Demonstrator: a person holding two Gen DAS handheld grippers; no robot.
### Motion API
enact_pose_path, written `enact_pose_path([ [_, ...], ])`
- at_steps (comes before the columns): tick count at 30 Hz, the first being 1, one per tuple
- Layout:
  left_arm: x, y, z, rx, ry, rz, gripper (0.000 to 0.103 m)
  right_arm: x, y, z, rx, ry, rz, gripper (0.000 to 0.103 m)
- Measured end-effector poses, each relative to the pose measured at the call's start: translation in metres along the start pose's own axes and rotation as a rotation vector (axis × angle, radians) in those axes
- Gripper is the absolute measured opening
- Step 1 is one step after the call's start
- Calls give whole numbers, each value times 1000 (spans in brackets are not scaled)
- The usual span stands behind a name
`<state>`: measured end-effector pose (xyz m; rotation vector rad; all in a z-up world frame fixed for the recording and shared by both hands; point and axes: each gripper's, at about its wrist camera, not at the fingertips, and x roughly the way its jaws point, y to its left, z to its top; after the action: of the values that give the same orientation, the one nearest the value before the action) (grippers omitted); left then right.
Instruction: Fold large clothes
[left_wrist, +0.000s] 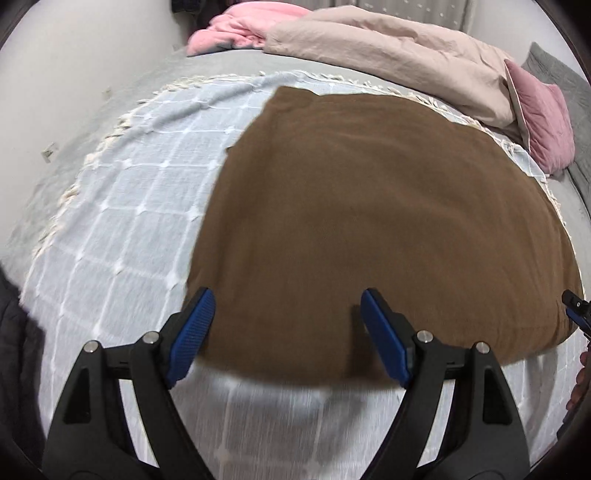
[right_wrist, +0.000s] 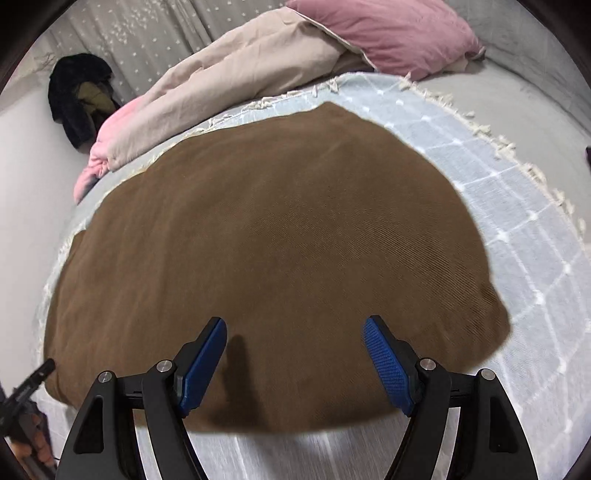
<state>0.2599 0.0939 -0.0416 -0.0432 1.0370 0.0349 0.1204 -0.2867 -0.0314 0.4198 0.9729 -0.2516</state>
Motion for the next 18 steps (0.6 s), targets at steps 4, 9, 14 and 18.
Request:
enact_pose_path([
  [4,-9,16,-16,-102,60,-106,83,-18,20,-11,-90,-45,-11,78],
  [9,2,35,-32,-262,111,-243,84,-16,38,-24,-186,-69,-53,79],
  [14,25,41,-44,-375,134,-292,84,-16,49,-26,-245,-82,-62,79],
  [18,36,42,-52,-452,161,-345,92,-17,58,-31,-272,-97,-51,79],
])
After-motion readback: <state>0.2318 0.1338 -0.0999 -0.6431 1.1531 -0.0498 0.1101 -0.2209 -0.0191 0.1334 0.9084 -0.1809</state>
